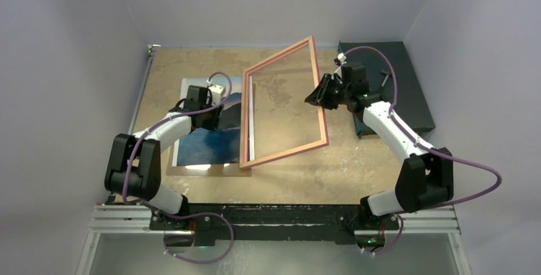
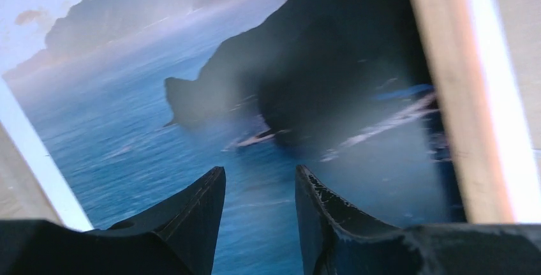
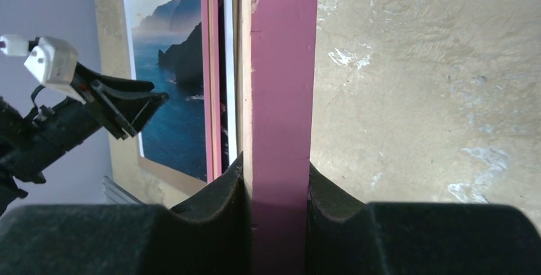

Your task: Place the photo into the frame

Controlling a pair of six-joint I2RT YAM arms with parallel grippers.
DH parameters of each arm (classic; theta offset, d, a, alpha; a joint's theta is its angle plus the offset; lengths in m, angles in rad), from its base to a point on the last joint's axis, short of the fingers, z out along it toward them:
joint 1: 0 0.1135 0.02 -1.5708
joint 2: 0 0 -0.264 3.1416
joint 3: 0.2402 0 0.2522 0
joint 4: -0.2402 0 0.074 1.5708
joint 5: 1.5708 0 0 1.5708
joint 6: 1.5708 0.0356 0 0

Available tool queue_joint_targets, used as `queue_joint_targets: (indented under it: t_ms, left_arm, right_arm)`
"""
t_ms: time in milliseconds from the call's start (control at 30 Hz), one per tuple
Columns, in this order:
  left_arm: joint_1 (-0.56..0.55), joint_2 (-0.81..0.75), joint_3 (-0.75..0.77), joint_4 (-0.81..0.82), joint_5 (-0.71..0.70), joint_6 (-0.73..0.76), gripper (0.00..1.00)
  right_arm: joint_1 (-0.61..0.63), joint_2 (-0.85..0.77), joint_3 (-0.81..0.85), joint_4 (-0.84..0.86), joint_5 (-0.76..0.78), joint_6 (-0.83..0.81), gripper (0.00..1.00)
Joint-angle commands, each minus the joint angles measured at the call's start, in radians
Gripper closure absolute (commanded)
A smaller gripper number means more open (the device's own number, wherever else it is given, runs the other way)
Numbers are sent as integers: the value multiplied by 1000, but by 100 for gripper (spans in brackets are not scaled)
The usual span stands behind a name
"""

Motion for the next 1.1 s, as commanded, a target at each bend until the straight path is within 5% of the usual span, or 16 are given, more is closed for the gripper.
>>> queue_joint_targets:
  t_ms: [0, 500, 900, 1067]
  left_arm:
    - [-2, 71, -2, 12, -181, 129, 58]
    - [-2, 109, -30, 2, -245, 167, 61]
    - [-3, 69, -10, -8, -220, 159, 61]
    - [-2, 59, 13, -16, -212, 153, 62]
  right_arm:
    - [-26, -50, 52, -105, 17, -150, 100]
    - [-69, -83, 33, -211, 225, -265, 99]
    - [-69, -10, -48, -167, 220, -282, 65]
    - [-69, 24, -66, -171, 259, -270, 60]
